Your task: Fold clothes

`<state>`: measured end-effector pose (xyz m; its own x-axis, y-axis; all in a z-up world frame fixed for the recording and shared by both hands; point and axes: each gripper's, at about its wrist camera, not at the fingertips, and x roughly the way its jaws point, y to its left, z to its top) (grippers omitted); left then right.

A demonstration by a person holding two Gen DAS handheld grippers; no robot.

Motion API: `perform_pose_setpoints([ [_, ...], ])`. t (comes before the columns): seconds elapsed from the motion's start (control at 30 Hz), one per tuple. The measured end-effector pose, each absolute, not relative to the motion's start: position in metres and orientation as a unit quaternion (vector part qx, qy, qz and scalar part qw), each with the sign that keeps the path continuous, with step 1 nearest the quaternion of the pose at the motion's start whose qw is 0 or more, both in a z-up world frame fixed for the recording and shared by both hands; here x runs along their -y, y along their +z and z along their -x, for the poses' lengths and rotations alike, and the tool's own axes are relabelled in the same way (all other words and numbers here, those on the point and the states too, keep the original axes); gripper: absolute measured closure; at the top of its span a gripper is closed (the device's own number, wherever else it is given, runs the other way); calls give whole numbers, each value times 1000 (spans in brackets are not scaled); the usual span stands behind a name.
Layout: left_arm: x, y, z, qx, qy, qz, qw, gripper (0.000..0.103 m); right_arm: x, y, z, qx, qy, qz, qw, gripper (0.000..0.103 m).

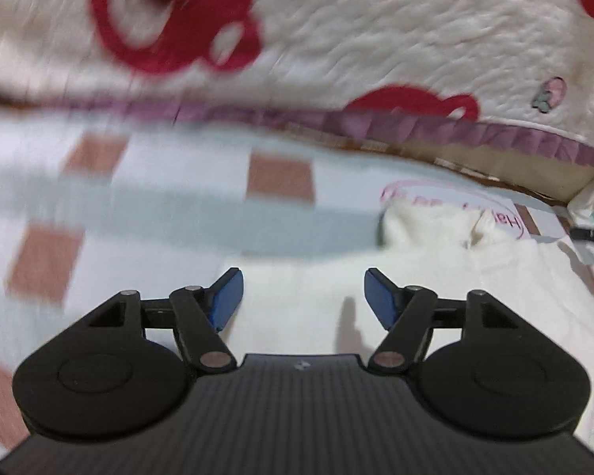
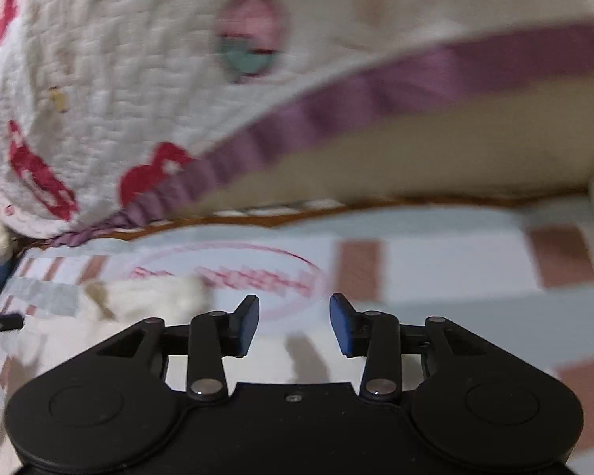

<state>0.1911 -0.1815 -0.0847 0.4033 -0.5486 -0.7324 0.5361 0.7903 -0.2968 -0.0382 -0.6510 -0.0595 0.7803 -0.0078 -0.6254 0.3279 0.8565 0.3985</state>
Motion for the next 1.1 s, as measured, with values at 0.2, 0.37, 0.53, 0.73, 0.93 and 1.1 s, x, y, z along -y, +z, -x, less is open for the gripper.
perform_pose_setpoints([
  [0.2, 164, -103, -192, -471, -312, 71, 822, 32, 677, -79, 82, -304, -96, -291, 902, 44],
  [0.37, 185, -92, -179, -435, -318, -11, 842, 103, 690, -86, 112, -278, -104, -303, 906, 97],
  [0.53, 191, -65, -167, -366, -286, -77, 882, 103, 693, -61, 127, -209, -127, -288, 926, 98],
  [0.73, 167, -67, -181, -398, -260, -10, 880, 69, 691, -65, 110, -265, -139, -232, 925, 98],
  [0.93, 147, -84, -181, -412, -197, 32, 889, 33, 689, -74, 107, -284, -148, -223, 921, 98],
  [1.1, 154, -101, -184, -469, -256, 53, 844, 39, 687, -81, 105, -298, -155, -216, 917, 97],
])
